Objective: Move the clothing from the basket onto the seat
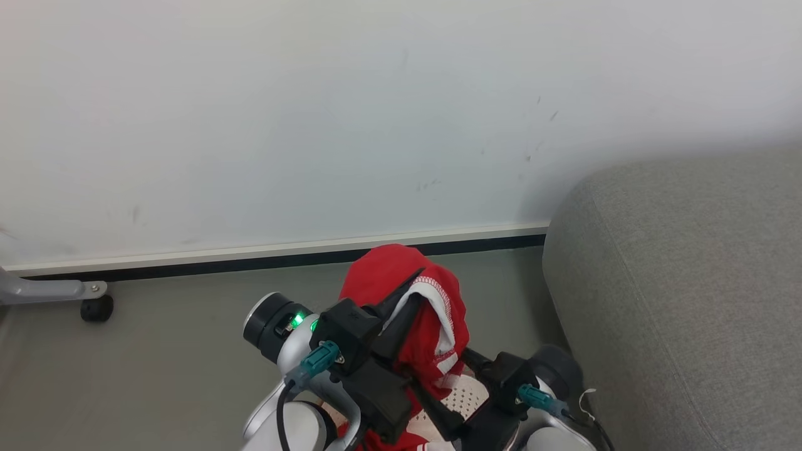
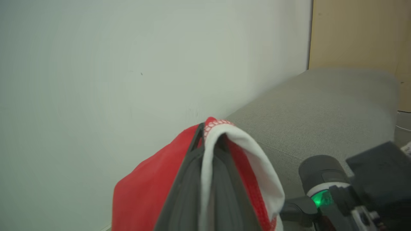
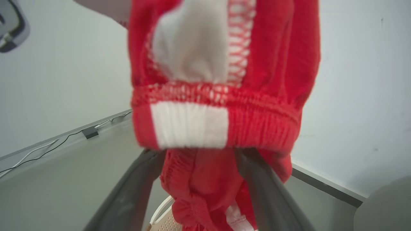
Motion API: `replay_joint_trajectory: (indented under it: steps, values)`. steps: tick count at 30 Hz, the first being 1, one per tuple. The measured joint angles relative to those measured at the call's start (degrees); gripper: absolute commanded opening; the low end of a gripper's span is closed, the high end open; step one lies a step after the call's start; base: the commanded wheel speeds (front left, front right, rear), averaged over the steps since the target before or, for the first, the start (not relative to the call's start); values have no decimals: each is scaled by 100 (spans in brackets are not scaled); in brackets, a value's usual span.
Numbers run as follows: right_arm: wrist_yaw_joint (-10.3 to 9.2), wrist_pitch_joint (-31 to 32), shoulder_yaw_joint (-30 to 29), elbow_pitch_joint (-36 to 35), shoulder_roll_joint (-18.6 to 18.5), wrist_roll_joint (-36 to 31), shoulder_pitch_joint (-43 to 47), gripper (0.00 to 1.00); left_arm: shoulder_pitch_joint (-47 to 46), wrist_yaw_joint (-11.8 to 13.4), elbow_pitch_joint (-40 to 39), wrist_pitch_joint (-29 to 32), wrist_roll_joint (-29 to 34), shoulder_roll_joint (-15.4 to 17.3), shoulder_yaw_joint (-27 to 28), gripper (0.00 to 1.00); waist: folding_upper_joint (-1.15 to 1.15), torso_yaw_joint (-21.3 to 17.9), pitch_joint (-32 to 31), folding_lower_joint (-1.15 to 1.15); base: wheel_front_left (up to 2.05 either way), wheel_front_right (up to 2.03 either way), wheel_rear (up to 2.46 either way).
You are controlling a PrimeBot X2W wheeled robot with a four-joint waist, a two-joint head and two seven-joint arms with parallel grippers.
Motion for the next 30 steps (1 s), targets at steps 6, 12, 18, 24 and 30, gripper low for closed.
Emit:
replay_joint_trajectory:
  steps: [6,12,18,24,30]
  values:
    - [-269,0,4,21,0,281,-255,100,1,0,-133,141,-109,-11,-34,0,0,-11,20,0,0,0,0]
    - [-327,0,70,69,0,481,-305,0,15,4,-142,222,-193,-15,27,0,0,-41,43,0,0,0,0]
    - [-327,0,82,102,0,545,-316,0,179,137,-138,263,-308,49,323,32,0,-132,86,0,0,0,0]
    - [-327,0,-92,125,0,580,-323,0,361,204,-93,252,-531,97,504,100,0,-292,127,0,0,0,0]
    - [-365,0,-377,132,-7,580,-327,0,500,212,-15,88,-554,116,589,100,0,-488,157,0,0,0,0]
